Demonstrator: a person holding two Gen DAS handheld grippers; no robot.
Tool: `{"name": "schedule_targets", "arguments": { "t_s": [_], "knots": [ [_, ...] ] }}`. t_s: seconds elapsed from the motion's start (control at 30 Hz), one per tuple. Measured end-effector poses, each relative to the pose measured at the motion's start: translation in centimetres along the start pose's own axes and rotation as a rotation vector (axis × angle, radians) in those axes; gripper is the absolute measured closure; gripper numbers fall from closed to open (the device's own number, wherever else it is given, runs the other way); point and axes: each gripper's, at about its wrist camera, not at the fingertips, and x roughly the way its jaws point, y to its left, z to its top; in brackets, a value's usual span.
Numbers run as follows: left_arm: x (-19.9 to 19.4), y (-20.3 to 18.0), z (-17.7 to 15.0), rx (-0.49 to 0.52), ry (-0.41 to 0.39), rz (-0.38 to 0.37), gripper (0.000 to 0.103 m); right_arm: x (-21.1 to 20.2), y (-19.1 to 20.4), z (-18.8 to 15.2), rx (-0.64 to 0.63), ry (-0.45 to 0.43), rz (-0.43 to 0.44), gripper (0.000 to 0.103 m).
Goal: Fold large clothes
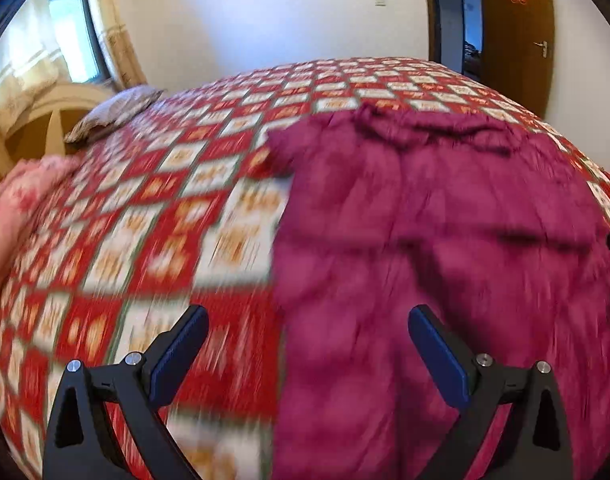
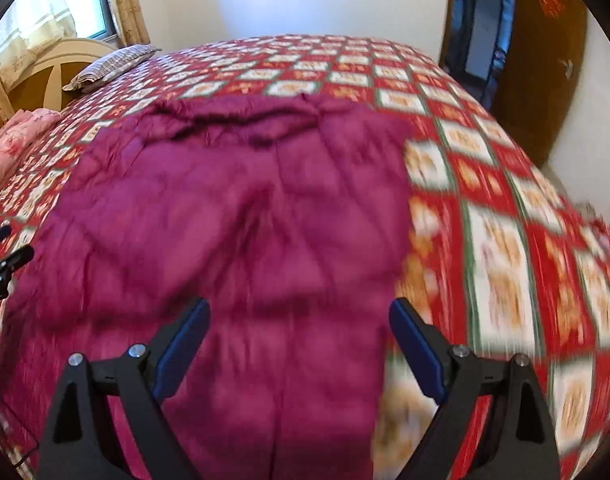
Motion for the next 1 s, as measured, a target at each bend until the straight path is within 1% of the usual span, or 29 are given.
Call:
{"name": "schedule_targets", "arguments": {
  "t_s": [0.1, 0.2, 0.37, 0.5, 0.67, 0.73, 0.77, 0.8, 0.83, 0.9, 0.93, 0.97, 1.0],
  "knots": [
    [-1.8, 1.4, -3.1, -0.036, 0.014, -0.022, 0.003, -1.2, -0.2, -3.0, 0.016, 0.013, -0.033, 0.009],
    [-3.3, 2.0, -5.9, -0.039, 0.017, -0.033, 0.003, -2.4, 0.0, -5.5, 0.019, 0.009, -0.065, 0.009],
    [-5.2, 2.1, -9.4, -0.039, 0.021, -0.055, 0.003, -4.8, -0.1, -9.3, 0.071, -0.006, -0.064, 0.009],
    [-6.5, 1.8, -11.2, -0.043, 0.013, -0.069, 0.003, -6.6, -0.2, -11.6, 0.087, -0.017, -0.065, 0.009],
    [-6.9, 1.0, -12.2, -0.03, 0.024, -0.089, 0.003, -8.1, 0.0, -14.4, 0.109, -0.029, -0.041, 0.009],
    [-6.9, 0.9, -12.5, -0.037, 0.033, -0.098, 0.003, -8.2, 0.2, -15.3, 0.11, -0.026, -0.033, 0.014],
    [-6.8, 0.8, -12.7, -0.039, 0.04, -0.102, 0.003, -8.3, 0.3, -15.9, 0.112, -0.022, -0.025, 0.016],
    [-6.8, 0.8, -12.9, -0.04, 0.048, -0.105, 0.007, -8.4, 0.4, -16.3, 0.112, -0.021, -0.019, 0.016],
    [-6.7, 0.8, -13.1, -0.04, 0.058, -0.113, 0.013, -8.4, 0.4, -16.7, 0.11, -0.02, -0.012, 0.018],
    [-6.8, 0.7, -13.6, -0.043, 0.073, -0.134, 0.018, -8.6, 0.3, -16.9, 0.115, -0.025, 0.0, 0.021],
    [-6.9, 0.7, -13.8, -0.044, 0.072, -0.134, 0.02, -8.7, 0.3, -17.0, 0.12, -0.027, 0.008, 0.024],
    [-7.1, 0.5, -13.9, -0.038, 0.071, -0.135, 0.021, -8.6, 0.1, -17.0, 0.129, -0.029, 0.017, 0.025],
    [-7.2, 0.3, -14.0, -0.031, 0.071, -0.142, 0.026, -8.6, 0.0, -17.1, 0.138, -0.029, 0.026, 0.026]
  ]
}}
